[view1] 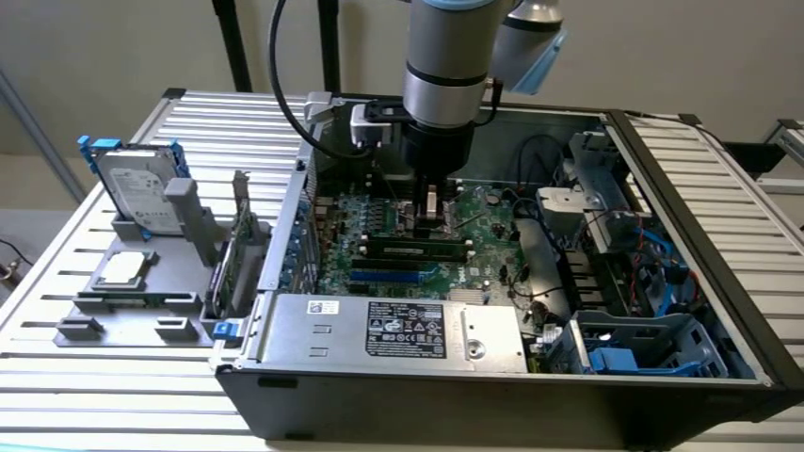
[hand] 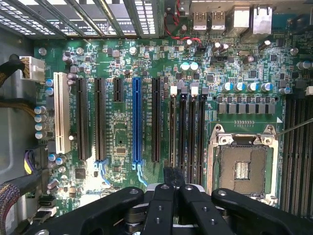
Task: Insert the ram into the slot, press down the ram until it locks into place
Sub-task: 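Press down the ram until it locks into place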
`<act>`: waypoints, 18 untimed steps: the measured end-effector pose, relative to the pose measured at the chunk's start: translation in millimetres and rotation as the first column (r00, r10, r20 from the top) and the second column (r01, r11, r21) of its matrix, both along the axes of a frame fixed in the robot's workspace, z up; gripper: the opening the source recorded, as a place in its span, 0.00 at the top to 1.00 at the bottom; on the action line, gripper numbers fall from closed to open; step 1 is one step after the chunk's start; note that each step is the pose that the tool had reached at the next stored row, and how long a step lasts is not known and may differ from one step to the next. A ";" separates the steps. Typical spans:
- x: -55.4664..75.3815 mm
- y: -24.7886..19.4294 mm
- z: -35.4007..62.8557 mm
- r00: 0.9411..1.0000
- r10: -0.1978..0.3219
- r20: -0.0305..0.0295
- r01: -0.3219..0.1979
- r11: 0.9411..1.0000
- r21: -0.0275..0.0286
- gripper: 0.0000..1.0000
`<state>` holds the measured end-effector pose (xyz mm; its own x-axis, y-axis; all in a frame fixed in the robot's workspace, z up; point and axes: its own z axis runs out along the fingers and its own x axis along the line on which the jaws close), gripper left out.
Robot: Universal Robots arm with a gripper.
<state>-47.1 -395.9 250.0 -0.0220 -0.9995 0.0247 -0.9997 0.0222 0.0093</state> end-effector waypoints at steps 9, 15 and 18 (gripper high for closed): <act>0.0 1.2 -4.5 1.000 0.000 0.001 0.000 1.000 0.001 0.90; 0.1 3.1 -11.9 1.000 0.000 0.001 0.000 1.000 0.001 0.90; 0.5 3.1 -13.9 1.000 0.000 0.001 0.000 1.000 0.001 0.90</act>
<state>-46.7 -392.8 236.1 -0.0222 -0.9995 0.0241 -0.9997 0.0224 0.0079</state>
